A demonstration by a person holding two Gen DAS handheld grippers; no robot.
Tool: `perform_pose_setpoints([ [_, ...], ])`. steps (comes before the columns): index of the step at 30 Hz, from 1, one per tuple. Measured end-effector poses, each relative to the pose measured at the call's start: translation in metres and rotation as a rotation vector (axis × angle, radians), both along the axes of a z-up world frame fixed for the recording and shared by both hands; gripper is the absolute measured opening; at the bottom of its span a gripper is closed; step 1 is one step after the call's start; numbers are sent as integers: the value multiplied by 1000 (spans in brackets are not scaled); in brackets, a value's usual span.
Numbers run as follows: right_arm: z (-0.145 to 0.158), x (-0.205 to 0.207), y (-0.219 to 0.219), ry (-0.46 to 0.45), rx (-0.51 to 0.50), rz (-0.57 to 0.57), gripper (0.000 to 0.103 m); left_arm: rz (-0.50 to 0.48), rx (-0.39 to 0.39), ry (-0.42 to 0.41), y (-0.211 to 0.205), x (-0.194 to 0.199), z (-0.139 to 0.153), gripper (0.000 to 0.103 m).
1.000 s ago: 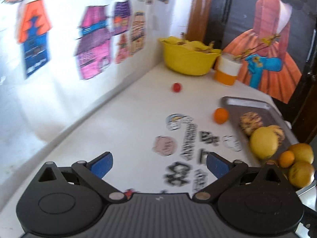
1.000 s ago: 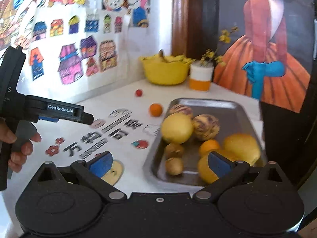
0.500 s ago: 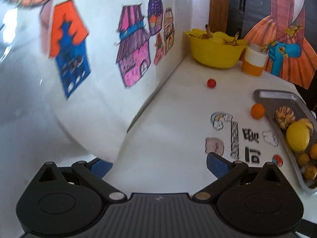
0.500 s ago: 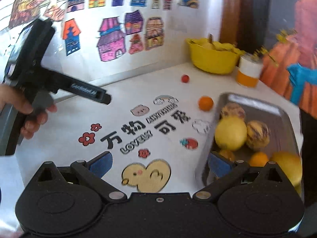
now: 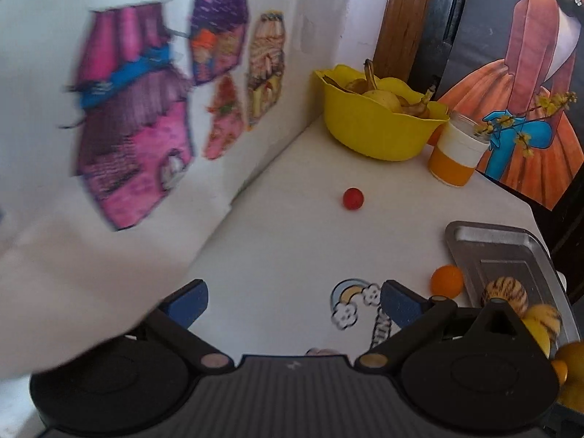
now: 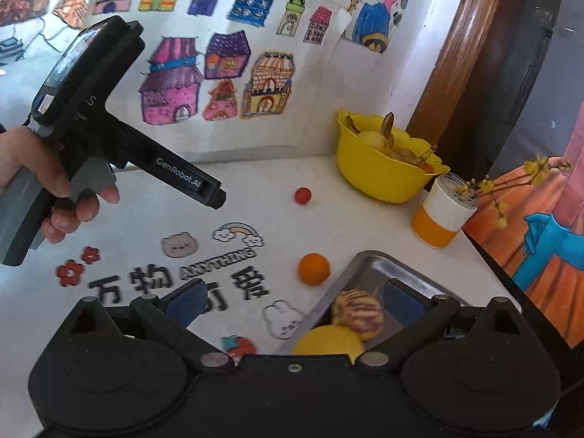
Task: Organize fruits
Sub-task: 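Withdraw both grippers from the tray toward the remaining fruits, then move the left gripper toward the red cherry tomato while the right approaches the last orange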
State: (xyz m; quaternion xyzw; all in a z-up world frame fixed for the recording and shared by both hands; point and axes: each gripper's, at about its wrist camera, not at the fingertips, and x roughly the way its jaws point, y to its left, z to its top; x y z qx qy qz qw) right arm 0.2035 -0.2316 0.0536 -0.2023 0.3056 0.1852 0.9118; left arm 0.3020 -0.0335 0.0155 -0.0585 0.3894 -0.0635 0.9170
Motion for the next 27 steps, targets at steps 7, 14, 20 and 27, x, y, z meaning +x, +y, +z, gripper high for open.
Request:
perform_pose_setpoints([
  [7, -19, 31, -8, 44, -82, 78, 102, -17, -53, 59, -21, 33, -16, 102],
  [14, -35, 50, -3, 82, -112, 152, 102, -58, -29, 46, -40, 61, -26, 102],
  [20, -45, 64, 5, 92, -115, 193, 95, -88, -16, -16, -44, 86, -34, 102],
  [27, -57, 66, 8, 85, -104, 184, 91, -117, 11, -68, -48, 106, -41, 102],
])
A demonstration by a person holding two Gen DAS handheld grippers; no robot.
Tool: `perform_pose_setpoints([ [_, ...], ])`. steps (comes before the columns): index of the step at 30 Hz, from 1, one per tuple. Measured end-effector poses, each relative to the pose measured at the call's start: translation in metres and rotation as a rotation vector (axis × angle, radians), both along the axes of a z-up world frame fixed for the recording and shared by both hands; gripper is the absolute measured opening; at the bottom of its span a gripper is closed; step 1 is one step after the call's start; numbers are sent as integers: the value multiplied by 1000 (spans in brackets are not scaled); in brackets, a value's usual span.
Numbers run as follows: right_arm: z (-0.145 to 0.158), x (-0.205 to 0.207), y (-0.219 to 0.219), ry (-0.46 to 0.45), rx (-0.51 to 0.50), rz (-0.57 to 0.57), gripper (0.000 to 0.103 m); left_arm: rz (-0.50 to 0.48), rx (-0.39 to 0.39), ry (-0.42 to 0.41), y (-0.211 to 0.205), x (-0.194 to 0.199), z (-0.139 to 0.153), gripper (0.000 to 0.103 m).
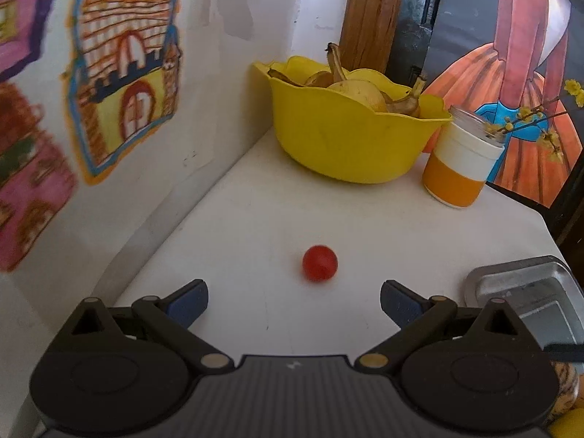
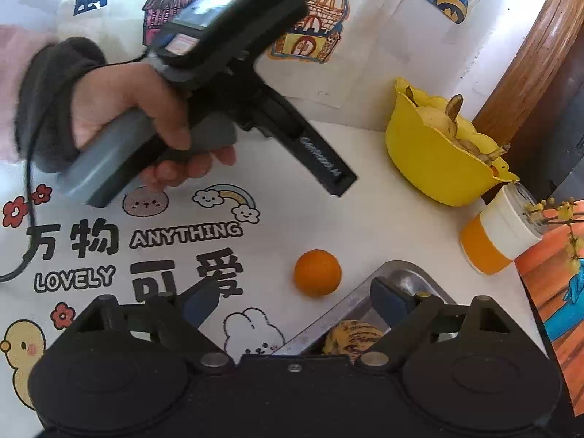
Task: Organize fruits
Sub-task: 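Move the left gripper toward the red cherry tomato while the right approaches the last orange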
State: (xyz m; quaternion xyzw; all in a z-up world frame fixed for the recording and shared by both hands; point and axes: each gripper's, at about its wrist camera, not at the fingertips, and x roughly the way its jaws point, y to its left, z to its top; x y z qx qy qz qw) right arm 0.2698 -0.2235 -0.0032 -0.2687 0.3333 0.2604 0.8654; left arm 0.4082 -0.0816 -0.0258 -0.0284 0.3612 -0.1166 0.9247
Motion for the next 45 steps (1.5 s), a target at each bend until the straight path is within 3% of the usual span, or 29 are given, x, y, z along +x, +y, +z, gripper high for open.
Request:
perform_pose_setpoints([
  [5, 2, -2, -6, 1, 15, -49, 91, -17, 22, -8, -5, 3, -3, 102],
  [11, 30, -23, -14, -16, 57, -112, 91, -17, -5, -21, 3, -19, 13, 102],
  [19, 113, -49, -18, -50, 113, -190, 94, -21, -27, -116, 18, -73, 74, 102],
  [24, 174, -36, -24, -114, 144, -232, 102, -21, -17, -191, 23, -99, 113, 102],
  [27, 187, -23, -31, -117, 171, -227, 102, -6, 2, -210, 27, -101, 122, 103],
  [30, 174, -12, -38, -95, 188, -196, 102, 6, 8, -211, 30, -95, 118, 103],
  [34, 131, -4, -38, -34, 201, -126, 102, -16, 23, -187, 26, -75, 96, 103],
  [40, 66, 13, -27, 40, 124, 6, 102, -102, 43, -157, 10, -42, 55, 102],
  [45, 33, 34, -22, 146, 115, 20, 93, -142, 50, -124, 0, -18, 24, 102],
])
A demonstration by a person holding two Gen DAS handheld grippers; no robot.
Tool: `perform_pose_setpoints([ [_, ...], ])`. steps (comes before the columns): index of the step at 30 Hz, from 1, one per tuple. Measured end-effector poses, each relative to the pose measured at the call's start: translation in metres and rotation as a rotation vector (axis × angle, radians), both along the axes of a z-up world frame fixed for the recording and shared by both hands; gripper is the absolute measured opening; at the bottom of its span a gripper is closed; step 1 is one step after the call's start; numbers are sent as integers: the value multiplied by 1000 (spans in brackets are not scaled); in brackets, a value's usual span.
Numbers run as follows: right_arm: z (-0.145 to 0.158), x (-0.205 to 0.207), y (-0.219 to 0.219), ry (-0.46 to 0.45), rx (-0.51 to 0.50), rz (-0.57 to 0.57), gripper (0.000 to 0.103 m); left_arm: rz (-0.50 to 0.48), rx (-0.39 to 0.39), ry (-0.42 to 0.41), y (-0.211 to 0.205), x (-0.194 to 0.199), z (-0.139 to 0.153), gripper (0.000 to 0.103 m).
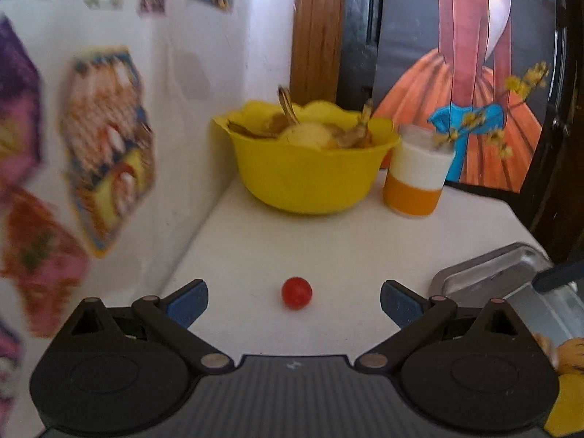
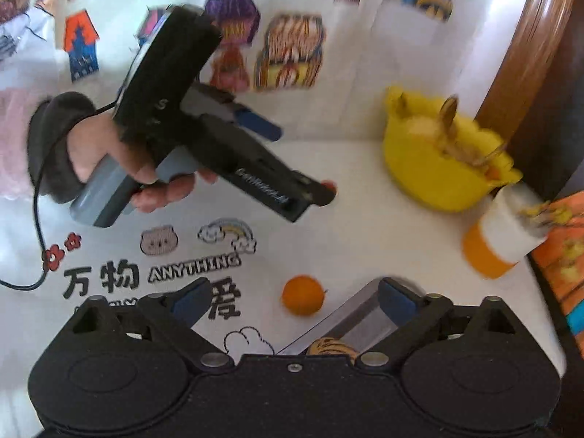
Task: Organize fruits
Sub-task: 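Move the left gripper toward the red cherry tomato while the right approaches the last orange, then grasp the cherry tomato with the left gripper while the right grasps the orange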
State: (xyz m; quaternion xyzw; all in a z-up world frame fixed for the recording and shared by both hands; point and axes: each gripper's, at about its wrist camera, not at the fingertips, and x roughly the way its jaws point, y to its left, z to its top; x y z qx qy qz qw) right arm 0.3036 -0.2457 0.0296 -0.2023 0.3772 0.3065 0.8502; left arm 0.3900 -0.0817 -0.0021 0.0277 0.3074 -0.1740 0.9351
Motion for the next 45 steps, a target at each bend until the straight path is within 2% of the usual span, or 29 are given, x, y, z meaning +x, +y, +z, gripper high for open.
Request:
perform_pose_setpoints([
  [4, -14, 9, 1, 34, 18, -16, 83, 2, -13, 15, -3, 16, -14, 100],
  [6, -19, 14, -1, 48, 35, -29, 77, -2, -18, 18, -3, 20, -18, 93],
  [9, -22, 21, 1, 77, 66, -35, 75, 4, -24, 29, -3, 25, -23, 83],
  [13, -27, 24, 5, 87, 46, -19, 70, -1, -48, 45, -3, 29, -26, 76],
  [15, -30, 26, 6, 91, 37, -23, 63, -13, -44, 59, -5, 31, -28, 64],
  [19, -35, 28, 5, 98, 30, -66, 60, -34, -50, 60, -7, 29, -29, 57],
  [23, -39, 29, 6, 98, 18, -79, 51, -26, -65, 70, -8, 28, -28, 40],
  [27, -41, 27, 7, 93, 6, -99, 45, -7, -28, 64, -12, 24, -28, 24],
  [31, -40, 26, 6, 88, 7, -128, 37, -10, -17, 74, -16, 18, -26, 22],
  [37, -39, 22, 0, 111, 53, -144, 37, -47, -30, 100, -20, 3, -23, 22],
  [45, -22, -4, -16, 78, 117, -165, 36, -92, -59, 109, -27, -22, -12, 22],
])
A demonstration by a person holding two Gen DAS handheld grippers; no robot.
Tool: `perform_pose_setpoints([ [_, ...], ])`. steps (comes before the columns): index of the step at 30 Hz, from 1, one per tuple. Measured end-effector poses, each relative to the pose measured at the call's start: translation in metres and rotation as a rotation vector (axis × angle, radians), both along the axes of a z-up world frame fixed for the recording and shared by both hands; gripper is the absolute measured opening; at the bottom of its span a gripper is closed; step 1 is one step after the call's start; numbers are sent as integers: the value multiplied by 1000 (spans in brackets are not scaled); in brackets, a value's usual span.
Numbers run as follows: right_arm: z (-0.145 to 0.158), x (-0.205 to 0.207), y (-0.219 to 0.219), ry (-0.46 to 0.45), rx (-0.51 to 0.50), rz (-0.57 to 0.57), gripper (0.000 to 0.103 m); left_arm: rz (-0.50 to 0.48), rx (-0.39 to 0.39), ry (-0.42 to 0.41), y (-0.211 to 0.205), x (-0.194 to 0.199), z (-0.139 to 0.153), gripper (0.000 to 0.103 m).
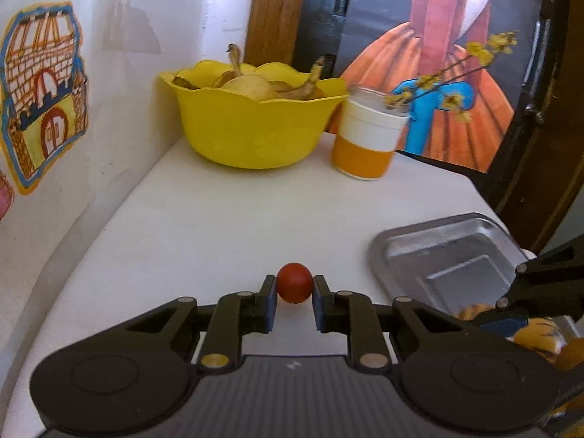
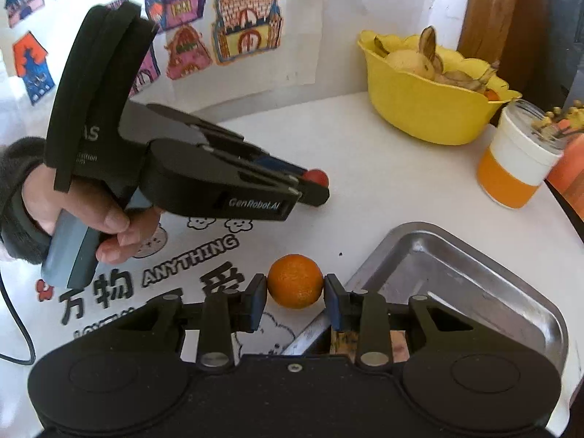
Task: Organize fruits
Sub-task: 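Carry the tomato and orange onto the tray and open both grippers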
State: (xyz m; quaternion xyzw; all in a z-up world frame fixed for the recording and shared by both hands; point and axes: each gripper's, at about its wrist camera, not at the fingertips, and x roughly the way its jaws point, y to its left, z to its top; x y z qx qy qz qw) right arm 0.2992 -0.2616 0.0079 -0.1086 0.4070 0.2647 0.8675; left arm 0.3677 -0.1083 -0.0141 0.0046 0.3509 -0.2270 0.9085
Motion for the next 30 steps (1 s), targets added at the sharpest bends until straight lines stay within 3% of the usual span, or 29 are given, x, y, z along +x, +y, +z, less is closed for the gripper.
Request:
perform_pose_setpoints([
  [10, 23, -37, -61, -69, 93, -157, 36, -72, -69, -31, -35, -30, 22, 22],
  [18, 17, -68, -111, -86, 95, -281, 36, -144, -111, -37, -73, -47, 31, 22],
  [24, 3, -79, -133, -75, 77, -338, 36, -184, -73, -32, -104, -55, 31, 22],
  [30, -13, -81, -142, -53, 94, -359, 36, -187, 14, 12, -132, -56, 21, 22],
])
